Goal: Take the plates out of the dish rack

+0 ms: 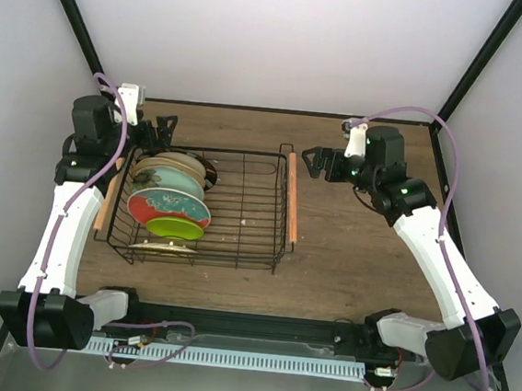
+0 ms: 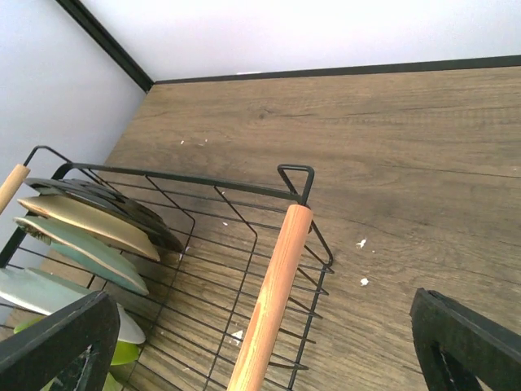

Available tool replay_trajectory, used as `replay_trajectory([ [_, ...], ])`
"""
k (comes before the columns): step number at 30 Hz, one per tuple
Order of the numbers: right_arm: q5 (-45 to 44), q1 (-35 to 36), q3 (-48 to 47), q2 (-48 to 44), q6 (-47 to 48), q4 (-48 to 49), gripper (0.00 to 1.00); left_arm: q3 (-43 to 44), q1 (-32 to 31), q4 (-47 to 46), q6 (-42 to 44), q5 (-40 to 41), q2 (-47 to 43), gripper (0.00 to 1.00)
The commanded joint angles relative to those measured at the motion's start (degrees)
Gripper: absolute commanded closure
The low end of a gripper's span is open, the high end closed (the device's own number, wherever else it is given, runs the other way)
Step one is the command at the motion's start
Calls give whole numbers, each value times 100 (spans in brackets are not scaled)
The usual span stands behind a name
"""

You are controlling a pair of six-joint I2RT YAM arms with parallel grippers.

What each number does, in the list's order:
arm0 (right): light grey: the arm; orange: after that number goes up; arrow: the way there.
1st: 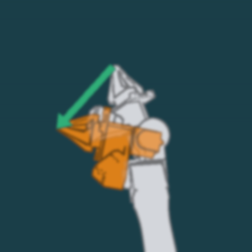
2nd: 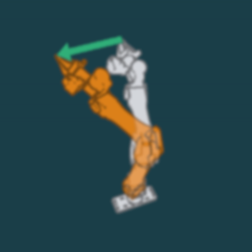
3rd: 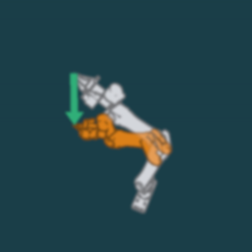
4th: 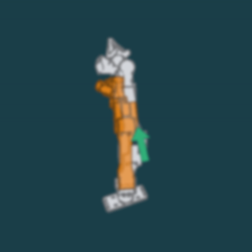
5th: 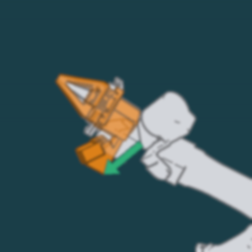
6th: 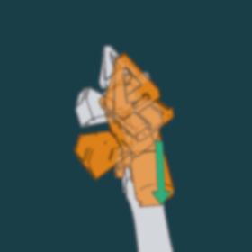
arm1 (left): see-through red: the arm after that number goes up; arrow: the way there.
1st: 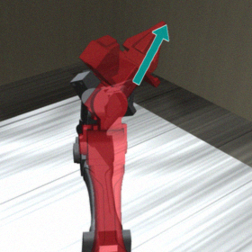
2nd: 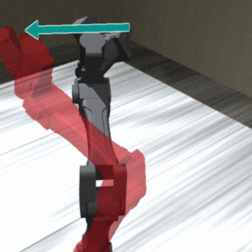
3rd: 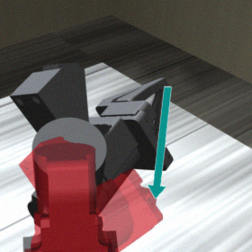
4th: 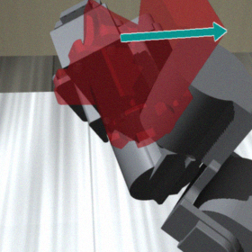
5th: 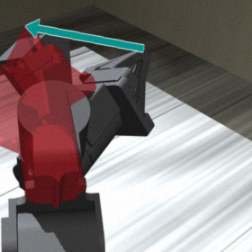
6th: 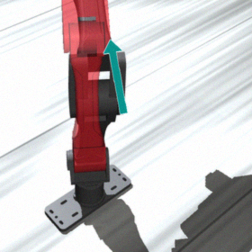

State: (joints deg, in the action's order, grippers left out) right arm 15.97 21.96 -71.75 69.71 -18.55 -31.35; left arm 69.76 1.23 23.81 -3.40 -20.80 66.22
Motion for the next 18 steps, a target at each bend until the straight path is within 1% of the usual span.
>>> replay_trajectory([
  [1, -337, 37, -3, -264, -115, 177, 0, 153, -14, 81, 106, -76, 36, 0],
  [5, -372, 31, -77, -372, 223, 280, 0, 247, -11, 171, 87, -37, 85, 0],
  [7, -105, 32, -130, -362, 432, 602, 0, 345, 18, 235, -9, 15, 145, 0],
  [9, 336, 36, -584, -43, 601, 640, 0, 447, 111, 287, -113, 45, 207, 0],
  [10, 486, 85, -1013, 248, 689, 446, 0, 503, 165, 297, -139, 49, 234, 0],
  [12, 371, 440, -1933, 956, 1134, -57, 0, 622, 359, 337, -159, 15, 274, 0],
  [13, 109, 831, -2335, 1235, 1422, -288, 0, 667, 458, 357, -167, -23, 298, 0],
  [15, -155, 1373, -3190, 1690, 1902, -646, 0, 697, 699, 378, -246, -98, 313, 0],
  [16, -249, 1640, -3437, 1869, 2078, -763, 1, 694, 857, 394, -312, -164, 325, 0],
  [18, -303, 2138, -3717, 2120, 2368, -872, 5, 669, 1233, 468, -501, -416, 351, 0],
])
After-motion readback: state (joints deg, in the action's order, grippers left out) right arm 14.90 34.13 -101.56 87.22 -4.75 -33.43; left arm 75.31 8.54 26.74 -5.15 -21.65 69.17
